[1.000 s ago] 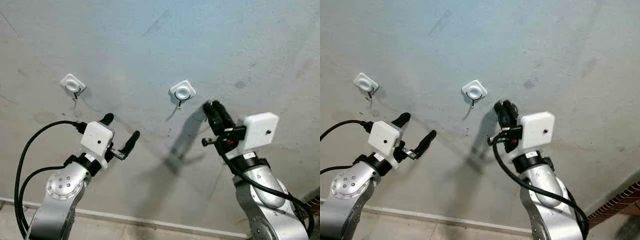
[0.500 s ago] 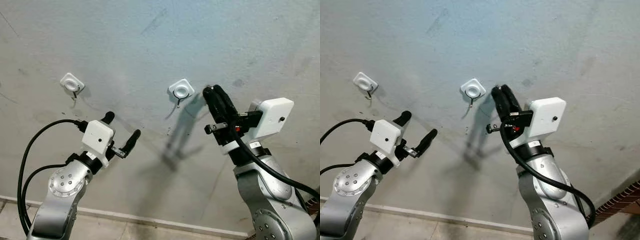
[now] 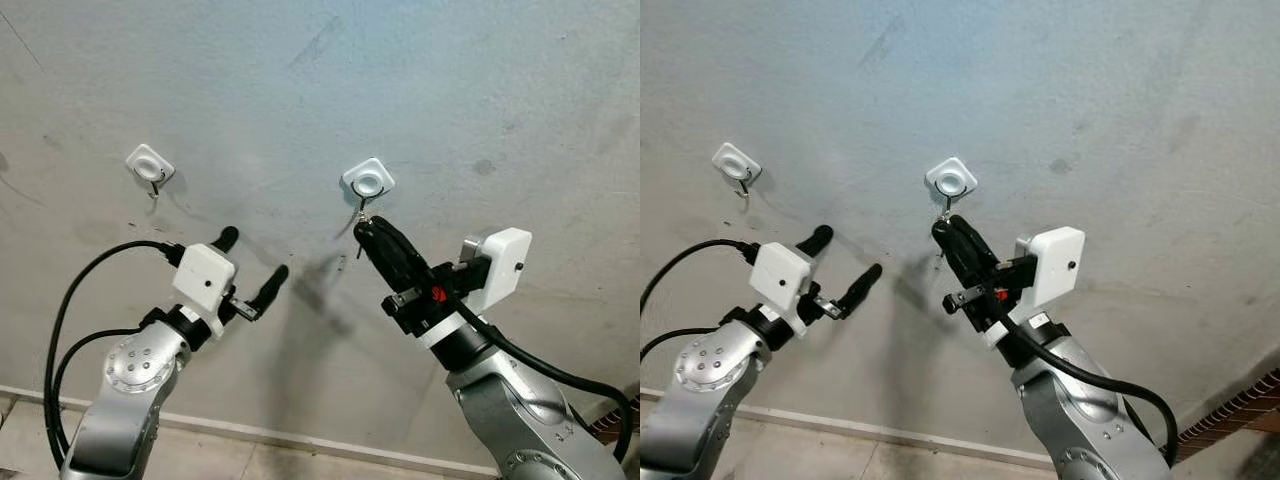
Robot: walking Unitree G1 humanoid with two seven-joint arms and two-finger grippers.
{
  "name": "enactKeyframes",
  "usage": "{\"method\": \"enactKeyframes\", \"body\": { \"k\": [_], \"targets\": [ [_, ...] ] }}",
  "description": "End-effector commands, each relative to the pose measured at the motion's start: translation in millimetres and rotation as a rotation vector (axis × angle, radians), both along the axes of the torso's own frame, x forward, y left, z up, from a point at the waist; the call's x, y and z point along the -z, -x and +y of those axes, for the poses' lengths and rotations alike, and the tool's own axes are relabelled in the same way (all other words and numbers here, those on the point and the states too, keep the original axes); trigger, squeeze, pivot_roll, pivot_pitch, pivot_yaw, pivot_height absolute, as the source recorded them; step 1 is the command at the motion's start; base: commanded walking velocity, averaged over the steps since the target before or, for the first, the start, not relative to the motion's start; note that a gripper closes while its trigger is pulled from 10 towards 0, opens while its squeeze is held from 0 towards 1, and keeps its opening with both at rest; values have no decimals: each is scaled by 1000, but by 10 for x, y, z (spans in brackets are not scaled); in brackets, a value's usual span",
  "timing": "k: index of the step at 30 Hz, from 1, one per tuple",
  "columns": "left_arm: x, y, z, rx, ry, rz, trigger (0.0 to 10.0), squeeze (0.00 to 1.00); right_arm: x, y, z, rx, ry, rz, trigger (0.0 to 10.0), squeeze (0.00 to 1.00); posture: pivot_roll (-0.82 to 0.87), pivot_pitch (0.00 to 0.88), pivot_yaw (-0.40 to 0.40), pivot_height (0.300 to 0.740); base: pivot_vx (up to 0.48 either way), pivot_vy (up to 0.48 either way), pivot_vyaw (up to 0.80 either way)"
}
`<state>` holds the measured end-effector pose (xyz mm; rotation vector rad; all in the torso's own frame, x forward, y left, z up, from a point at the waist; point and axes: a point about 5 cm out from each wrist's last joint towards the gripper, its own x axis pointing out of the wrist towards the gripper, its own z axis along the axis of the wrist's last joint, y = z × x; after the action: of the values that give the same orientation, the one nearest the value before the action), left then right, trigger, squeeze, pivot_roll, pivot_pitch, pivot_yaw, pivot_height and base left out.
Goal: Hang keys on a hook
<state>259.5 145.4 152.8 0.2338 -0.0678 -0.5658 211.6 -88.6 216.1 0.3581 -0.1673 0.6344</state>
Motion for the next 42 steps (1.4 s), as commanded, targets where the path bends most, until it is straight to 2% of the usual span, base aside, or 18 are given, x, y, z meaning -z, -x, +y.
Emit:
{"method": "enactKeyframes", "body": {
  "k": [1, 7, 19, 29, 37, 42],
  "targets": [
    [-1, -15, -48, 35, -4, 8, 10000, 0, -24, -39, 8, 11, 25, -30, 10000, 0, 153, 0, 18, 740, 0, 0, 0],
    [-3, -9, -53, 40, -4, 9, 10000, 0, -93, -132, 52, 21, 40, -85, 10000, 0, 164, 0, 16, 740, 0, 0, 0],
    [12, 16, -54, 36, -1, 17, 10000, 0, -147, -173, 95, 12, 51, -124, 10000, 0, 170, 0, 9, 740, 0, 0, 0],
    [18, 39, -62, 37, 2, 23, 10000, 0, -66, -191, 237, -43, 38, -101, 10000, 0, 180, 0, 2, 740, 0, 0, 0],
    [25, 53, -50, 31, 1, 30, 10000, 0, 34, -213, 263, -57, 39, -71, 10000, 0, 183, 0, -2, 740, 0, 0, 0],
    [25, 62, -52, 31, 1, 33, 10000, 0, 113, -240, 265, -52, 75, -67, 10000, 0, 185, 0, -1, 740, 0, 0, 0]
  ]
}}
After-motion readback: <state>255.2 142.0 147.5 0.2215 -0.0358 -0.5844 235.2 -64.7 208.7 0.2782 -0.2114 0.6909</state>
